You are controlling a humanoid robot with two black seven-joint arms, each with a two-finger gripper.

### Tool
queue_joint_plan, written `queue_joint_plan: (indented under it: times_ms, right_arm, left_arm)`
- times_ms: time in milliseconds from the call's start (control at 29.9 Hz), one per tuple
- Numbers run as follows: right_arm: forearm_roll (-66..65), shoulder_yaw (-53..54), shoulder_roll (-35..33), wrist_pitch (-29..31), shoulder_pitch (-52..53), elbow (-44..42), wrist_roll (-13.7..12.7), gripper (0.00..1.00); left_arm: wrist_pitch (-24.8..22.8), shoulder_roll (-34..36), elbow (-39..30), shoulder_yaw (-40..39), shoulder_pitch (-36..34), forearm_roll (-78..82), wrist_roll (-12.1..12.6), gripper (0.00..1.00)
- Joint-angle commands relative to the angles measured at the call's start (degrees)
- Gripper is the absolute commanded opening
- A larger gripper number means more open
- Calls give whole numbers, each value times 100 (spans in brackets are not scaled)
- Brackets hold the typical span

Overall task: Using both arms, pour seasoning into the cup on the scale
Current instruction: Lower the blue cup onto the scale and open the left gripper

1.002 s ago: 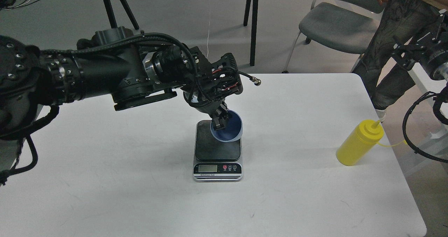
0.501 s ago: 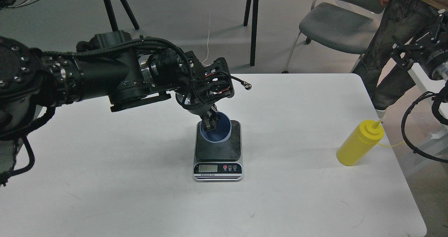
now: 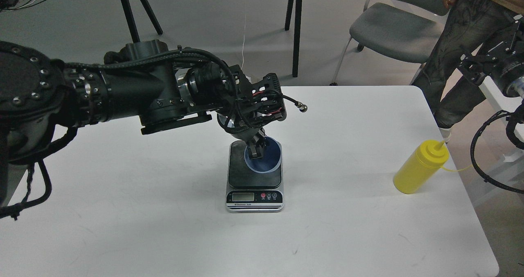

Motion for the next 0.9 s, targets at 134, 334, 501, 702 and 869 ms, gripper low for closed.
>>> queue_joint_plan:
  times_ms: [134,334,501,702,869]
  right_arm:
    - [0,32,8,0,-6,0,1,100]
    - [0,33,16,0,-6,0,1,100]
    - [0,41,8,0,-15,0,1,100]
    - [0,41,8,0,-15,0,1,100]
    - [0,41,8,0,-15,0,1,100]
  left_arm:
    - [0,5,113,38,40,16,0,8]
    - [0,5,113,29,49,16,0,9]
    - [0,5,113,29,49,16,0,11]
    - [0,22,174,12,92,-10,0,23]
    - [0,5,333,-50,84,-37,0,35]
